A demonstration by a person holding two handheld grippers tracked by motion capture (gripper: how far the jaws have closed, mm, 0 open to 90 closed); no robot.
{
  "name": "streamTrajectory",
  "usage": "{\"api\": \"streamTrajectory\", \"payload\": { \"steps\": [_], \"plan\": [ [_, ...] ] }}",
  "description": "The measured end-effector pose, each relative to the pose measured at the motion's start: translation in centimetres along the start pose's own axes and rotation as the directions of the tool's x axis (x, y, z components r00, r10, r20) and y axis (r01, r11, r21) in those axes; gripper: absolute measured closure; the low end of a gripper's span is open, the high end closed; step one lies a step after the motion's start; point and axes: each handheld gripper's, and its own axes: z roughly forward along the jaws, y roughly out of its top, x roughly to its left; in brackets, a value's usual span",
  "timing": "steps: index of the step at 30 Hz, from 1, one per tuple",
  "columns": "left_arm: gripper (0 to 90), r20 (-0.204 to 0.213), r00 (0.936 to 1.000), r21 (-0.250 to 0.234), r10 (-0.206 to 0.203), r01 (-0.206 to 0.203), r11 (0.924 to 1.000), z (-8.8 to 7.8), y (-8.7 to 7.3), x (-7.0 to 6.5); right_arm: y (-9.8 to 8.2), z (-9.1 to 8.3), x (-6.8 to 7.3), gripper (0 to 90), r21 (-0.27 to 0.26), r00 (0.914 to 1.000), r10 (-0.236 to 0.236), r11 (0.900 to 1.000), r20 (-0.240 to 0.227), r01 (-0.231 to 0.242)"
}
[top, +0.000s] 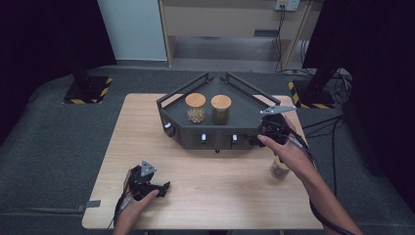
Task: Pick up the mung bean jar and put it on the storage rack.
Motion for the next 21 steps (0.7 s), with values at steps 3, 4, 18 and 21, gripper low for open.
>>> {"api": "streamTrajectory", "payload": {
  "steps": [3, 4, 18, 21],
  "plan": [
    [0.0, 0.000, 1.0000, 0.000, 0.000, 0.000, 1.0000, 0.0, 0.0, 0.0, -0.5, -0.3, -0.2, 3.9, 0.006, 1.0000, 0.002, 1.000, 0.007, -0.002],
    [0.0, 0.000, 1.0000, 0.000, 0.000, 0.000, 1.0000, 0.0, 0.0, 0.0, -0.6, -0.3, -0.3, 3.8, 0.009, 1.0000, 0.001, 1.000, 0.009, -0.002],
    [0.0, 0.000, 1.0000, 0.000, 0.000, 0.000, 1.0000, 0.0, 0.0, 0.0, -2.6, -1.8, -1.2, 3.7, 0.023, 0.9993, 0.008, 1.000, 0.037, -0.009],
    [0.0, 0.000, 1.0000, 0.000, 0.000, 0.000, 1.0000, 0.0, 0.0, 0.0, -3.0, -2.1, -1.4, 3.7, 0.026, 0.9991, 0.011, 1.000, 0.042, -0.013]
  ]
}}
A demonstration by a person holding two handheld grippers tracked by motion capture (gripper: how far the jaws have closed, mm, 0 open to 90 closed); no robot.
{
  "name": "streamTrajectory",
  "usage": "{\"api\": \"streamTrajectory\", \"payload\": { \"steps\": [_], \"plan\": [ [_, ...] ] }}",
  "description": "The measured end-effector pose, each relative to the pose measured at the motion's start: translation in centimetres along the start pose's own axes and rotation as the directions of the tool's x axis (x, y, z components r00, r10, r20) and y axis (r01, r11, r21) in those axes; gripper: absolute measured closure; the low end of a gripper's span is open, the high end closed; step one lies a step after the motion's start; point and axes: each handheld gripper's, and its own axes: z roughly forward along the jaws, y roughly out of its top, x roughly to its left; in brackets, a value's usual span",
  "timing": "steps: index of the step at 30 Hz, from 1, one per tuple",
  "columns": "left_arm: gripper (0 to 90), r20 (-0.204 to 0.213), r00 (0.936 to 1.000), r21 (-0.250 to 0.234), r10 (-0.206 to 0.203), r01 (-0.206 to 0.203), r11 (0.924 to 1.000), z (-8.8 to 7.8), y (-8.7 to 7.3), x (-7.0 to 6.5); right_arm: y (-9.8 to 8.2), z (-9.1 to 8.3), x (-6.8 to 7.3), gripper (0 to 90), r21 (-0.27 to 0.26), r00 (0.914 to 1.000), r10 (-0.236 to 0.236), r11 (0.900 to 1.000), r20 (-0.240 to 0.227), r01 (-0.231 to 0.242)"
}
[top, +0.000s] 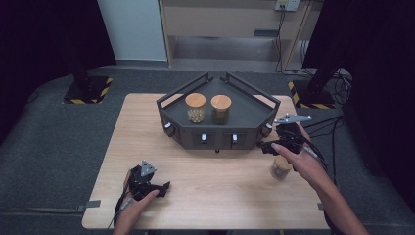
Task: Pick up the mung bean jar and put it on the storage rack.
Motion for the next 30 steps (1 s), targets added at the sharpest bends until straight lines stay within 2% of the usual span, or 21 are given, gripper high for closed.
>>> {"api": "streamTrajectory", "payload": {
  "steps": [30],
  "plan": [
    [0.0, 0.000, 1.0000, 0.000, 0.000, 0.000, 1.0000, 0.0, 0.0, 0.0, -3.4, -2.0, -1.1, 3.6, 0.029, 0.9993, 0.007, 1.000, 0.036, -0.008]
  ]
}}
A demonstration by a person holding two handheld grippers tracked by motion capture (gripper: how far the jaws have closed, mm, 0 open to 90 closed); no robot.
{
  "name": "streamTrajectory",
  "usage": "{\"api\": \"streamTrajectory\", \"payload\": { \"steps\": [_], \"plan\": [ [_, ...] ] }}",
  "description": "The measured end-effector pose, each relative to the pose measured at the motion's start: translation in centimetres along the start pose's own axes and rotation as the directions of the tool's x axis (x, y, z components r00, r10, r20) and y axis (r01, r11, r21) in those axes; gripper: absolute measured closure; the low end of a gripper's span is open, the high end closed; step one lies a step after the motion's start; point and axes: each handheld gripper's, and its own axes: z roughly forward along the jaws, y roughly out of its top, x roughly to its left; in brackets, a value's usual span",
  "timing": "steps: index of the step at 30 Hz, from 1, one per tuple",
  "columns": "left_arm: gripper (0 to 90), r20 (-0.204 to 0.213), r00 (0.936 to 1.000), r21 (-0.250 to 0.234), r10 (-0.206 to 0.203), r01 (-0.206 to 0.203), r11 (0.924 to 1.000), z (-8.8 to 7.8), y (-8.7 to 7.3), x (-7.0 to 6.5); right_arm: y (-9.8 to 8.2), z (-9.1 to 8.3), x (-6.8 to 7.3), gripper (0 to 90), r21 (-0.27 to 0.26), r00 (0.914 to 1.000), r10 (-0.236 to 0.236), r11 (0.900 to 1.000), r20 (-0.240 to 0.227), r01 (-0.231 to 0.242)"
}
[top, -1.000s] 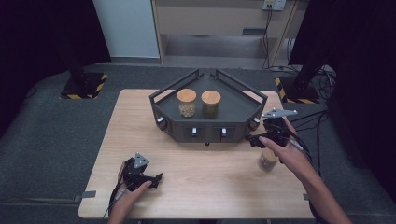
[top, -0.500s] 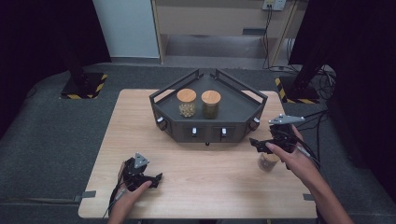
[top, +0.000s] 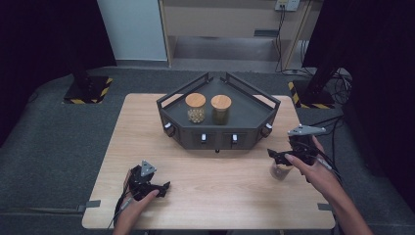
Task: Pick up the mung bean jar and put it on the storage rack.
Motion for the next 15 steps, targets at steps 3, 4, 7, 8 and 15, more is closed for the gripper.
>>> {"api": "streamTrajectory", "payload": {
  "steps": [3, 4, 7, 8, 15],
  "plan": [
    [0.0, 0.000, 1.0000, 0.000, 0.000, 0.000, 1.0000, 0.0, 0.0, 0.0, -0.4, -0.2, -0.2, 3.6, 0.000, 1.0000, 0.007, 1.000, 0.003, -0.007],
    [0.0, 0.000, 1.0000, 0.000, 0.000, 0.000, 1.0000, 0.0, 0.0, 0.0, -0.5, -0.3, -0.3, 3.6, -0.001, 1.0000, 0.009, 1.000, 0.004, -0.009],
    [0.0, 0.000, 1.0000, 0.000, 0.000, 0.000, 1.0000, 0.0, 0.0, 0.0, -0.9, -0.4, -0.4, 3.6, 0.001, 0.9998, 0.017, 1.000, 0.007, -0.017],
    [0.0, 0.000, 1.0000, 0.000, 0.000, 0.000, 1.0000, 0.0, 0.0, 0.0, -1.0, -0.4, -0.5, 3.6, 0.000, 0.9998, 0.017, 1.000, 0.009, -0.017],
    [0.0, 0.000, 1.0000, 0.000, 0.000, 0.000, 1.0000, 0.0, 0.0, 0.0, -1.7, -0.7, -0.7, 3.7, -0.002, 0.9996, 0.025, 1.000, 0.014, -0.025]
  ]
}}
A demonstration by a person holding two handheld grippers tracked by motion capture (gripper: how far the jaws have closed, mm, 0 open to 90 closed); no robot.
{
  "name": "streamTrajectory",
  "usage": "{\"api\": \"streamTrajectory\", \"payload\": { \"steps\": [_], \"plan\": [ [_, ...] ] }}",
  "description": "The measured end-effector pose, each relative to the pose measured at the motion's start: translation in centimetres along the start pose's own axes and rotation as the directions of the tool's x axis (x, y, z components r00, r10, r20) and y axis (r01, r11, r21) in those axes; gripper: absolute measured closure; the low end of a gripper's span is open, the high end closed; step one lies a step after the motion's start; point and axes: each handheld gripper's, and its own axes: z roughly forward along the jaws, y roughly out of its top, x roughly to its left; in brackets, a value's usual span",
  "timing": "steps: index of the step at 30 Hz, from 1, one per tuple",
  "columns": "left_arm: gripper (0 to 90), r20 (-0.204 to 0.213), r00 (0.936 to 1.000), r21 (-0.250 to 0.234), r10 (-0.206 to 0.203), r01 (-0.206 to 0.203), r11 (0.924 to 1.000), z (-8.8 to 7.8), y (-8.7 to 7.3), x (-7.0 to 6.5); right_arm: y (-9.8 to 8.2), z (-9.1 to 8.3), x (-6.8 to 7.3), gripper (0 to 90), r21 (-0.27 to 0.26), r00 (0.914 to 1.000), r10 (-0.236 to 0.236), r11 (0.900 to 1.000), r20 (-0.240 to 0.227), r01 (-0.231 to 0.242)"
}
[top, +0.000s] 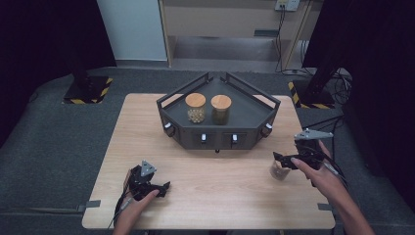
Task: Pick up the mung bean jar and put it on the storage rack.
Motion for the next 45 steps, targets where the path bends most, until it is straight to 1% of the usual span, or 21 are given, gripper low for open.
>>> {"api": "streamTrajectory", "payload": {
  "steps": [9, 12, 15, 21, 23, 30, 36, 45],
  "plan": [
    [0.0, 0.000, 1.0000, 0.000, 0.000, 0.000, 1.0000, 0.0, 0.0, 0.0, -0.8, -0.3, -0.2, 3.7, 0.000, 0.9999, 0.009, 1.000, 0.005, -0.009],
    [0.0, 0.000, 1.0000, 0.000, 0.000, 0.000, 1.0000, 0.0, 0.0, 0.0, -1.1, -0.3, -0.1, 3.7, 0.001, 1.0000, 0.007, 1.000, 0.006, -0.007],
    [0.0, 0.000, 1.0000, 0.000, 0.000, 0.000, 1.0000, 0.0, 0.0, 0.0, -1.4, -0.2, 0.0, 3.9, 0.001, 0.9998, 0.007, 1.000, 0.017, -0.007],
    [0.0, 0.000, 1.0000, 0.000, 0.000, 0.000, 1.0000, 0.0, 0.0, 0.0, -2.2, -0.1, -0.1, 3.8, 0.009, 0.9998, 0.004, 1.000, 0.020, -0.004],
    [0.0, 0.000, 1.0000, 0.000, -0.001, 0.001, 1.0000, 0.0, 0.0, 0.0, -2.5, -0.2, -0.1, 3.8, 0.009, 0.9996, 0.009, 1.000, 0.026, -0.009],
    [0.0, 0.000, 1.0000, 0.000, 0.000, 0.000, 1.0000, 0.0, 0.0, 0.0, -3.2, -0.2, -0.4, 3.6, 0.013, 0.9995, 0.017, 1.000, 0.026, -0.018],
    [0.0, 0.000, 1.0000, 0.000, -0.001, 0.001, 1.0000, 0.0, 0.0, 0.0, -3.9, 0.0, -0.5, 3.6, 0.027, 0.9995, 0.021, 0.999, 0.025, -0.021],
    [0.0, 0.000, 1.0000, 0.000, -0.001, 0.001, 1.0000, 0.0, 0.0, 0.0, -4.9, 0.1, -0.7, 3.6, 0.040, 0.9988, 0.041, 0.998, 0.028, -0.042]
  ]
}}
